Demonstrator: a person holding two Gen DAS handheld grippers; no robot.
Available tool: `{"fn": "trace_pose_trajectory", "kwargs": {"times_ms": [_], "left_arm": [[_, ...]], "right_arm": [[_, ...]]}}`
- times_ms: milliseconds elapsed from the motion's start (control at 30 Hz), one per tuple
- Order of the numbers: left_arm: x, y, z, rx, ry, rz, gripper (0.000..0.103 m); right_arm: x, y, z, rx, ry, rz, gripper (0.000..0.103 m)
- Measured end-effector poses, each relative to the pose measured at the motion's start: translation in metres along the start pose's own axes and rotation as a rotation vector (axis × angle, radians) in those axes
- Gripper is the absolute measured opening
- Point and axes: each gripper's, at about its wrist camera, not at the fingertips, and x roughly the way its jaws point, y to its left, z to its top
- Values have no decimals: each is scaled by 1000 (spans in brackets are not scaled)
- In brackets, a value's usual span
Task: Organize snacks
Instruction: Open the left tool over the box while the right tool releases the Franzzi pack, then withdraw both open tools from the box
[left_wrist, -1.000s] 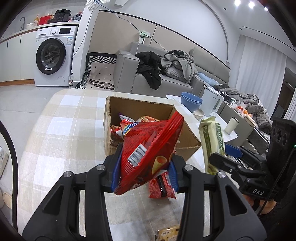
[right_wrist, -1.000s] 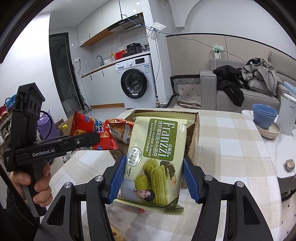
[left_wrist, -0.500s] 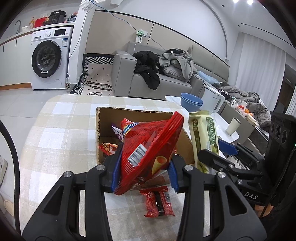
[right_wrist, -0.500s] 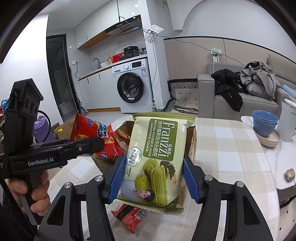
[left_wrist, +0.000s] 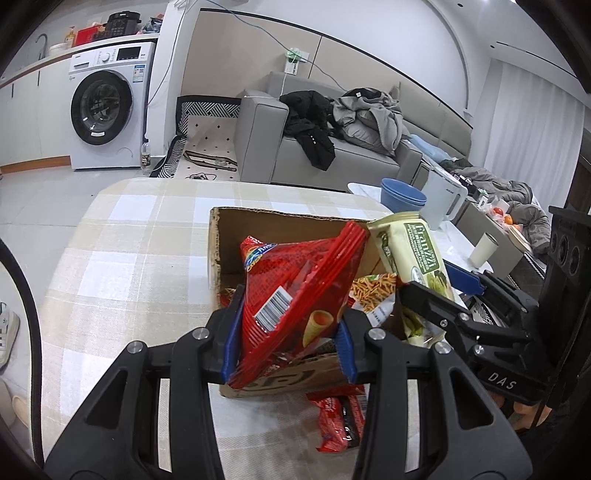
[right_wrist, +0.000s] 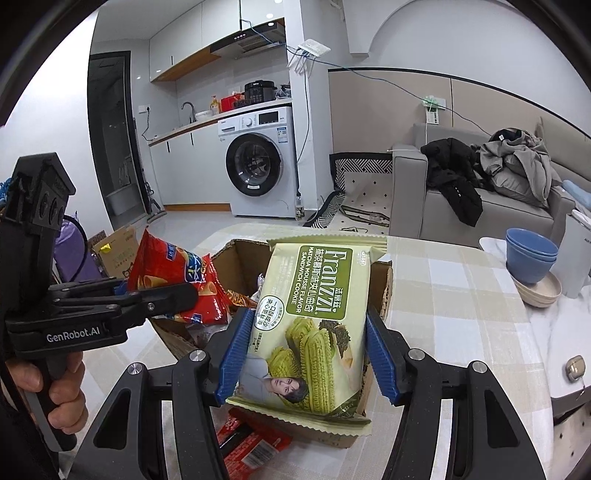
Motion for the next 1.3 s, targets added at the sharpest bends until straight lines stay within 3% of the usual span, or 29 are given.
{"fn": "trace_pose_trajectory", "kwargs": {"times_ms": [467, 700, 767, 867, 1000, 1300], "left_arm": [[23, 10, 11, 1, 2, 28, 39], [45, 4, 7, 68, 66, 77, 41], [46, 1, 5, 94, 72, 90, 47], [42, -11, -2, 154, 73, 89, 64], [31, -30, -13, 219, 47, 106, 102], [-15, -23, -30, 141, 5, 84, 102]], "right_arm": [[23, -4, 6, -61, 39, -34, 61], [16, -9, 3, -63, 61, -30, 80], [11, -12, 1, -51, 53, -35, 86], [3, -18, -2, -21, 49, -36, 92], [-7, -24, -7, 2, 37, -41, 99], [-39, -30, -23, 80, 8, -14, 103]]}}
